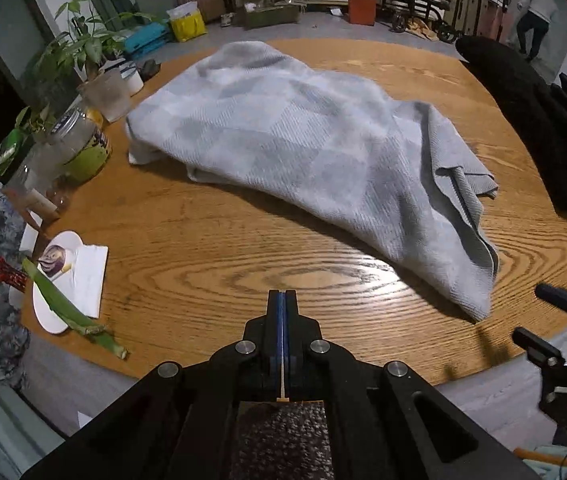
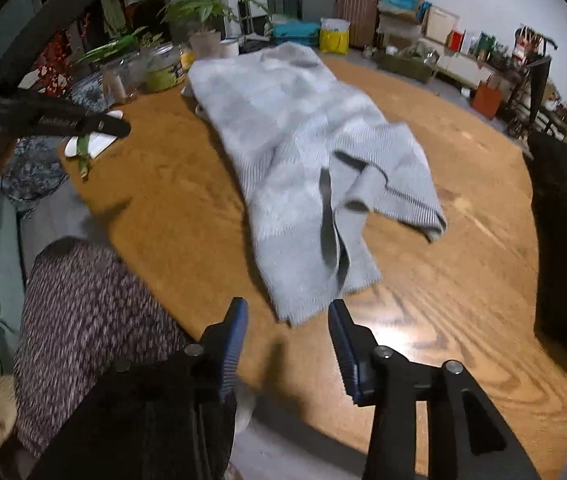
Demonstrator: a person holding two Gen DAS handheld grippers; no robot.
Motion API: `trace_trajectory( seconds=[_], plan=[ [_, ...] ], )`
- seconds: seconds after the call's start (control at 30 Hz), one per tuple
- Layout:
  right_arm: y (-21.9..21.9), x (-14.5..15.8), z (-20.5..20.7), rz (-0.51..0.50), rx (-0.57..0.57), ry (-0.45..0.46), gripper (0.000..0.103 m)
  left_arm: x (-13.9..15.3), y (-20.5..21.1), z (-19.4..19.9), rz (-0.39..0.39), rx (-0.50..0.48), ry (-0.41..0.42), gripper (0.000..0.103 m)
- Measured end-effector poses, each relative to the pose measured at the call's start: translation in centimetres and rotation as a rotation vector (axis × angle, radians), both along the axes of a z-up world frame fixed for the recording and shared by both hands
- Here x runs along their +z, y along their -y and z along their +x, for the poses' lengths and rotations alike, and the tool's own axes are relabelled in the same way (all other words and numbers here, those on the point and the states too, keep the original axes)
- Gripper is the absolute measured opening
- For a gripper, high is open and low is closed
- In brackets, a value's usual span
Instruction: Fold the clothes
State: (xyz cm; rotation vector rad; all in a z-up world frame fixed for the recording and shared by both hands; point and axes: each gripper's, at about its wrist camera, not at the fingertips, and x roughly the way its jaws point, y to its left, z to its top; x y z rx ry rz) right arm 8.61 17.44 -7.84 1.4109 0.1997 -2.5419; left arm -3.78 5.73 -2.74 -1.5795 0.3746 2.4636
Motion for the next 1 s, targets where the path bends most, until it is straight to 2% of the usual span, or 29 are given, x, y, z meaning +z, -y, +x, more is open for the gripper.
trace_trajectory(
  seconds=[0.07, 0.17, 0.33, 0.53, 0.67, 0.83, 0.87, 0.93, 0.97, 1.0],
  plan=[
    [1.9, 0.0, -0.8, 0.006, -0.002, -0.031, 0.055, -0.2, 0.1, 0.0, -0.005, 0.01, 0.001, 0.0],
    [3.3, 0.9, -1.1, -0.037, 0.012, -0.085, 0.063, -0.1, 0.7, 0.2, 0.01, 0.024, -0.006, 0.0],
    [5.8, 2.9, -1.2, -0.031, 0.043, -0.218, 0.075, 0.5, 2.3, 1.4, 0.041, 0.074, -0.063, 0.0],
    [8.4, 3.4, -1.5, -0.037, 0.106, -0.235, 0.077, 1.8, 4.2, 3.3, 0.079, 0.142, -0.156, 0.0],
    [9.6, 3.8, -1.9, -0.041, 0.123, -0.244, 0.079, 2.6, 5.3, 4.3, 0.059, 0.162, -0.238, 0.0],
    [10.0, 3.9, -2.0, -0.038, 0.114, -0.255, 0.082, 3.0, 6.1, 4.7, 0.055, 0.189, -0.283, 0.003],
    [10.1, 4.0, -2.1, -0.036, 0.112, -0.257, 0.082, 3.0, 6.2, 4.8, 0.062, 0.192, -0.287, 0.009],
    [10.2, 4.1, -2.2, -0.033, 0.11, -0.261, 0.084, 3.3, 6.4, 5.1, 0.085, 0.202, -0.309, 0.047],
    [10.4, 4.1, -2.2, -0.033, 0.111, -0.264, 0.085, 3.7, 6.4, 5.3, 0.092, 0.211, -0.335, 0.088],
    [10.4, 4.2, -2.2, -0.033, 0.112, -0.268, 0.085, 4.1, 6.4, 5.6, 0.099, 0.22, -0.363, 0.103]
  ],
)
